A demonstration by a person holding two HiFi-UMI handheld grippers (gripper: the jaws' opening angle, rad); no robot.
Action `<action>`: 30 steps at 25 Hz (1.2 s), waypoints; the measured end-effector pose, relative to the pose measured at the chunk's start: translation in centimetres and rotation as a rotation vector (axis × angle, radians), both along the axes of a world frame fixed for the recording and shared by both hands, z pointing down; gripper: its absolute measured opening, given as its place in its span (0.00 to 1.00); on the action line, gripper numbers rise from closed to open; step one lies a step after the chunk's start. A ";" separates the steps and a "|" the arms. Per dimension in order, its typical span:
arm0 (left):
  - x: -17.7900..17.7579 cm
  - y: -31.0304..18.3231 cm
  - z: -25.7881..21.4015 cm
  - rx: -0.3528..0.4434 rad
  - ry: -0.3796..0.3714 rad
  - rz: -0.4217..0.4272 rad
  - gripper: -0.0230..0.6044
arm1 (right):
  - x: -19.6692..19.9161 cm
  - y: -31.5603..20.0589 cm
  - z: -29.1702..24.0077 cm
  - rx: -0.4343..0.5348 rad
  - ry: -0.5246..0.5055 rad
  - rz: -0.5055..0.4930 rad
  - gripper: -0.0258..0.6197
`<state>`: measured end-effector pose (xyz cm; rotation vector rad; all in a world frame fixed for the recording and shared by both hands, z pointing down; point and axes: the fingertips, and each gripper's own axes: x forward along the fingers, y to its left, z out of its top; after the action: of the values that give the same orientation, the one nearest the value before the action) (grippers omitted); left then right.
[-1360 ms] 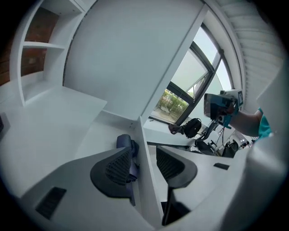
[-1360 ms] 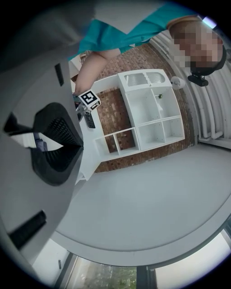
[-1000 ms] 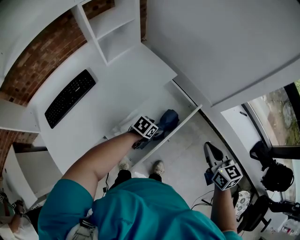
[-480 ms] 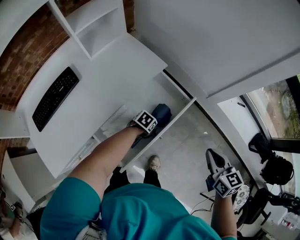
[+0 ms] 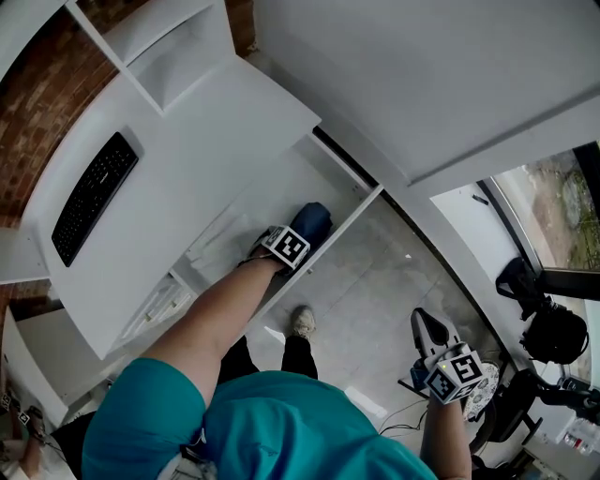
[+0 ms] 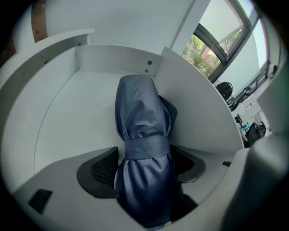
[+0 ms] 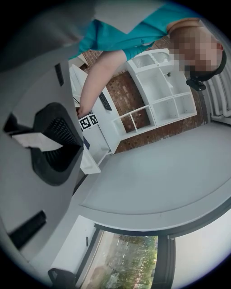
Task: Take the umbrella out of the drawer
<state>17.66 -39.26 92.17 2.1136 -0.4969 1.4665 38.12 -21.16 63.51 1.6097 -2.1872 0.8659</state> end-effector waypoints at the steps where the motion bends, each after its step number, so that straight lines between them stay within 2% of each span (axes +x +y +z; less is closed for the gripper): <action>1: -0.1 -0.2 0.1 0.032 -0.011 0.002 0.57 | 0.1 0.2 0.2 -0.002 -0.002 0.004 0.07; 3: -0.3 -0.4 0.3 0.095 -0.034 0.014 0.55 | 0.3 0.6 0.5 -0.006 -0.007 0.008 0.07; 5: -0.6 -0.4 0.2 0.125 -0.039 0.024 0.48 | 0.3 1.0 0.6 -0.009 -0.012 0.007 0.07; 15: -0.9 -1.1 -1.9 0.109 0.056 -0.006 0.44 | -0.5 1.5 -0.3 0.008 -0.008 0.013 0.07; 22: -1.0 -2.5 -7.1 0.146 0.191 -0.066 0.44 | -2.7 0.5 -1.7 0.042 -0.009 -0.004 0.07; 26: -2.4 -2.5 -11.4 0.148 0.252 -0.103 0.44 | -4.3 -0.8 -3.1 0.074 -0.004 -0.023 0.07; 30: -4.2 -2.6 -16.6 0.171 0.348 -0.135 0.44 | -6.3 -2.2 -4.8 0.112 0.001 -0.047 0.07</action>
<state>13.48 -41.85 75.60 2.3530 -0.6325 0.9835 31.85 -23.31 58.69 1.6005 -2.3011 0.7410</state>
